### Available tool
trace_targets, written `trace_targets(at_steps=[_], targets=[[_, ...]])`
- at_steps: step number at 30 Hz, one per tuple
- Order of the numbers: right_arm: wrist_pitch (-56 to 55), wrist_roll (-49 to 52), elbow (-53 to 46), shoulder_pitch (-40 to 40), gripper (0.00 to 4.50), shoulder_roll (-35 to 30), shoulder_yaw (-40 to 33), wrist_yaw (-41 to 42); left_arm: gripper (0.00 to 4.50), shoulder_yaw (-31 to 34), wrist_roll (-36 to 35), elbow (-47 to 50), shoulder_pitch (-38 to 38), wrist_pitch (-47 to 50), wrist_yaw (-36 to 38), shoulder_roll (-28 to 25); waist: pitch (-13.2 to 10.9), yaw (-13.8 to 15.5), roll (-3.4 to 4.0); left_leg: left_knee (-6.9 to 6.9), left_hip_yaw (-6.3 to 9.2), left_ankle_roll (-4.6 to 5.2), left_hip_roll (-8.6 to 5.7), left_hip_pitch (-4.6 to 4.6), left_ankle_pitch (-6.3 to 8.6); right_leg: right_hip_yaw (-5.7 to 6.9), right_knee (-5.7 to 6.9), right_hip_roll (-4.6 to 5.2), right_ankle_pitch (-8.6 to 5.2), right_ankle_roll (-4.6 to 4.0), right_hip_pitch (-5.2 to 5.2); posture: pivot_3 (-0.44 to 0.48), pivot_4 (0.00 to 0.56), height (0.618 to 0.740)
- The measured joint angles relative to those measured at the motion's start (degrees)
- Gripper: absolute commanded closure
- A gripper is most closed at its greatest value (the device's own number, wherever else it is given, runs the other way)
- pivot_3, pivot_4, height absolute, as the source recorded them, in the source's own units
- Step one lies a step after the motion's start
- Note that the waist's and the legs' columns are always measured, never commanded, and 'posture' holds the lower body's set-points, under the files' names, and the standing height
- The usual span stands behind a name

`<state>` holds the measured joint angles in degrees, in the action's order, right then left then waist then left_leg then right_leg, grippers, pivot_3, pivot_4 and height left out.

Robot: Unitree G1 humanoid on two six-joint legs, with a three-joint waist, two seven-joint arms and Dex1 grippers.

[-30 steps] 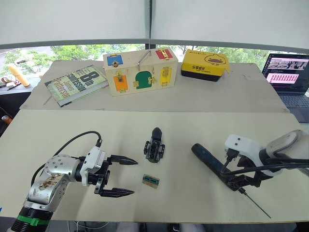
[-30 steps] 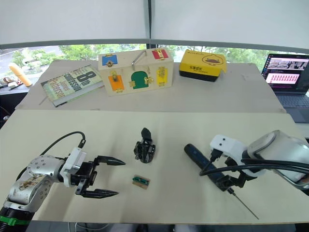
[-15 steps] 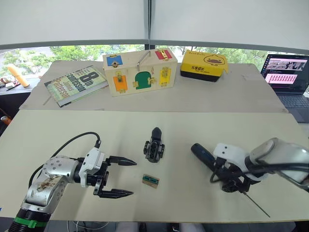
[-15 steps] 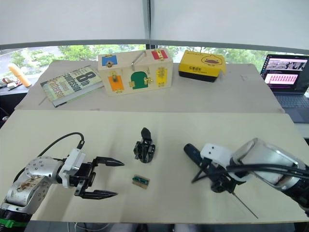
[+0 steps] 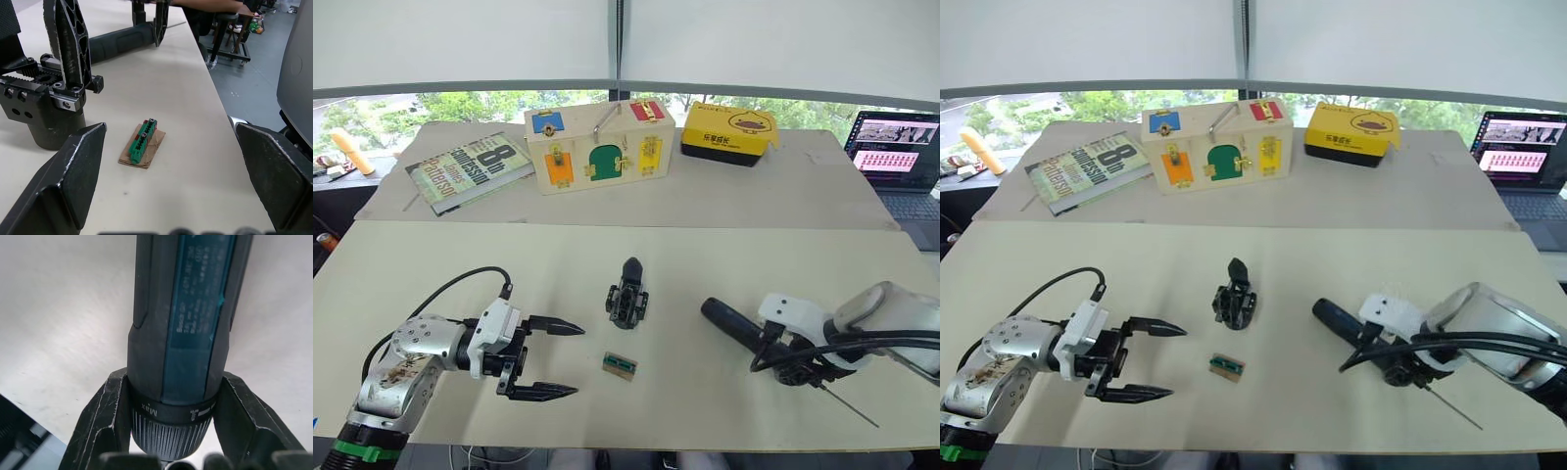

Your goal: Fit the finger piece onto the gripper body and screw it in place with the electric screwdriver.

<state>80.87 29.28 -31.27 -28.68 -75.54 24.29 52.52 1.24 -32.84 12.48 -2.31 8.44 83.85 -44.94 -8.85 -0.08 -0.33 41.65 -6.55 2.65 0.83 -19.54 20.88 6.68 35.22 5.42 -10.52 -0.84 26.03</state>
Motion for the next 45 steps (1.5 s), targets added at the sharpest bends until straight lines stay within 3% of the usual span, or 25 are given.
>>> trace_targets(at_steps=[3,5,9,13,17,25,35,45], targets=[[-0.3,5.0,-0.7,5.4,2.55,-1.7,-12.2,3.0,0.00,-0.1,0.2,-1.2,-0.5,-0.5,0.3,0.0,0.0,0.1,0.09,0.02,0.02,0.00,0.01,-0.02,0.00,0.02,0.03,-0.03,0.00,0.00,0.02,0.000,0.150,0.740],[-0.3,8.6,-1.8,10.5,2.55,0.0,-24.5,5.4,0.00,-0.1,1.2,-3.3,-0.6,-1.3,0.6,0.1,0.0,0.3,0.09,0.05,0.06,0.00,0.05,-0.05,0.00,0.06,0.02,-0.10,0.00,-0.01,-0.01,0.000,0.150,0.740],[-5.3,16.7,-6.6,18.9,2.55,12.2,-44.9,9.5,0.00,-0.5,3.1,-8.1,-0.9,-4.8,1.7,0.6,0.0,0.6,0.07,0.06,0.06,-0.01,0.06,-0.02,0.00,0.03,0.02,-0.19,0.02,-0.01,-0.05,0.000,0.150,0.740],[-17.4,20.3,-11.7,23.7,2.55,24.0,-49.9,11.2,0.00,-1.3,5.9,-13.2,-1.8,-8.6,2.0,2.6,0.0,0.8,0.06,0.09,0.05,0.00,0.00,0.08,-0.01,-0.01,-0.01,-0.17,0.06,0.05,-0.23,0.000,0.150,0.740],[-31.4,21.2,-13.3,24.1,2.55,39.0,-47.9,8.9,0.00,-3.6,8.4,-13.8,-2.6,-10.7,0.3,5.8,0.0,0.7,0.02,0.08,0.06,0.00,-0.03,0.42,0.00,-0.07,-0.15,-0.15,0.09,0.12,-0.70,0.000,0.150,0.740],[-57.9,7.6,-8.9,22.8,2.55,52.8,-28.3,11.0,0.00,-8.4,13.5,-14.9,-4.2,-14.6,-2.6,9.5,0.0,0.3,0.04,0.08,0.03,-0.03,-0.04,0.59,-0.02,-0.05,0.00,-0.25,0.08,0.05,-0.77,0.000,0.150,0.740],[-71.8,4.4,5.0,18.9,2.55,53.8,-18.0,21.9,0.00,-12.8,17.2,-15.7,-6.8,-12.9,-6.4,11.4,0.0,0.1,0.04,0.08,0.04,-0.01,-0.05,0.67,-0.03,-0.02,0.01,-0.24,0.07,0.02,-0.83,0.000,0.150,0.740],[-75.0,2.9,10.0,16.4,2.55,53.2,-15.8,22.2,0.00,-15.1,18.2,-15.9,-8.2,-12.2,-7.0,13.0,0.0,0.4,0.07,0.08,0.06,0.00,-0.06,0.66,-0.02,0.00,0.02,-0.17,0.08,0.01,-0.84,0.000,0.150,0.740]])
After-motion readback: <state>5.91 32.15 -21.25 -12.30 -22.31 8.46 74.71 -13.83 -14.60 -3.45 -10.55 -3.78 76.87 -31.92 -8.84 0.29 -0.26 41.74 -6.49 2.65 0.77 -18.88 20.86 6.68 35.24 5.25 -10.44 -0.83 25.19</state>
